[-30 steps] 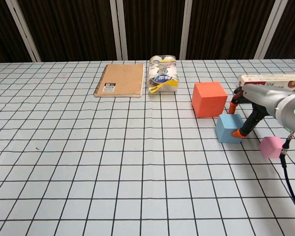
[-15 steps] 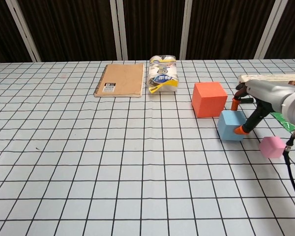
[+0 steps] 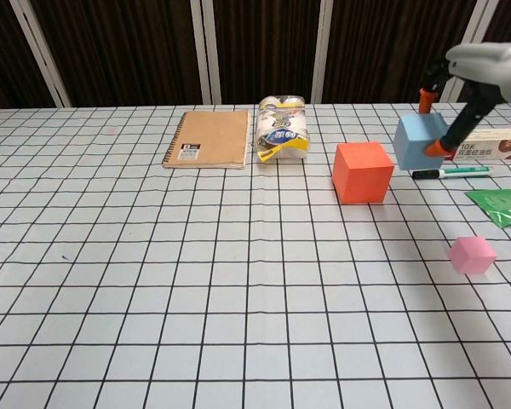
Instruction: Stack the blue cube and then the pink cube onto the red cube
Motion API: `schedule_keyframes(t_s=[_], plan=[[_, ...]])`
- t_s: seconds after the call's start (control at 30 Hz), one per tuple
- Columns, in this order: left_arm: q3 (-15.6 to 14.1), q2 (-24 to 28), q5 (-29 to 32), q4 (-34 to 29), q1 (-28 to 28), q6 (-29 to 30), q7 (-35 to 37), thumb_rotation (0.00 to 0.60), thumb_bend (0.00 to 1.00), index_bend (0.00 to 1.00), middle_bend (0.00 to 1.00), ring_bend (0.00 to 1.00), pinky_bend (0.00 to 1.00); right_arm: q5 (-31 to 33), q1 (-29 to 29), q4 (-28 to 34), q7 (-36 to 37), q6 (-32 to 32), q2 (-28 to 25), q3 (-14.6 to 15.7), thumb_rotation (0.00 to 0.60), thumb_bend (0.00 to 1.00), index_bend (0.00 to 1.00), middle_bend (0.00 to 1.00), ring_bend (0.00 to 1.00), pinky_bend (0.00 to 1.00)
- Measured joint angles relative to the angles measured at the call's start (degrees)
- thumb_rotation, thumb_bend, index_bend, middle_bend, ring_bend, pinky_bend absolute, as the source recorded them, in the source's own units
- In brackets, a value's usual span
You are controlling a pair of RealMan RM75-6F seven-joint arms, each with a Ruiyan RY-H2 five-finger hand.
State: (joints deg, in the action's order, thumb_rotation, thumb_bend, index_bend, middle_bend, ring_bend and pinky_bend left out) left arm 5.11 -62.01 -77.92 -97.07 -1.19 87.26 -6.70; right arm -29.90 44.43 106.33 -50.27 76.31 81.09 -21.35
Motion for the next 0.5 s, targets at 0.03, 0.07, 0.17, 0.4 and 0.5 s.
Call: schedule_keyframes(t_s=[0.03, 0.07, 0.17, 0.4, 0.5], plan=[[0.0, 0.0, 0.1, 0.0, 0.0, 0.0, 0.0, 0.6, 0.13, 0.08, 0.0, 0.0, 0.0, 0.8, 0.9, 0.0, -0.9, -0.4, -0.3, -0.5, 0.6, 0.29, 0.46, 0.0, 0.0, 0.0], [0.1, 0.0, 0.2, 0.0, 0.0, 0.1, -0.1, 0.6, 0.13, 0.08, 0.0, 0.0, 0.0, 2.0, 2.1, 0.0, -1.8, -1.0, -0.6, -1.2, 0.6, 0.29, 0.46, 0.0, 0.0, 0.0], [0.3, -0.1, 0.8, 0.0, 0.1, 0.2, -0.2, 0.6, 0.13, 0.08, 0.0, 0.0, 0.0, 4.7, 5.5, -0.9, -4.0, -3.3, -0.9, -2.6, 0.6, 0.29, 0.46, 0.0, 0.0, 0.0], [0.7, -0.5, 1.5, -0.1, -0.1, 0.1, -1.1, 0.6, 0.13, 0.08, 0.0, 0.0, 0.0, 7.6, 11.3, -7.1, -7.0, -9.5, -0.2, -2.9, 0.6, 0.29, 0.46, 0.0, 0.0, 0.0], [0.8, -0.7, 1.8, -0.2, -0.3, -0.2, -2.1, 0.6, 0.13, 0.08, 0.0, 0.0, 0.0, 8.7, 13.2, -10.3, -6.8, -12.3, 0.8, -2.7, 0.6, 0.29, 0.46, 0.0, 0.0, 0.0]])
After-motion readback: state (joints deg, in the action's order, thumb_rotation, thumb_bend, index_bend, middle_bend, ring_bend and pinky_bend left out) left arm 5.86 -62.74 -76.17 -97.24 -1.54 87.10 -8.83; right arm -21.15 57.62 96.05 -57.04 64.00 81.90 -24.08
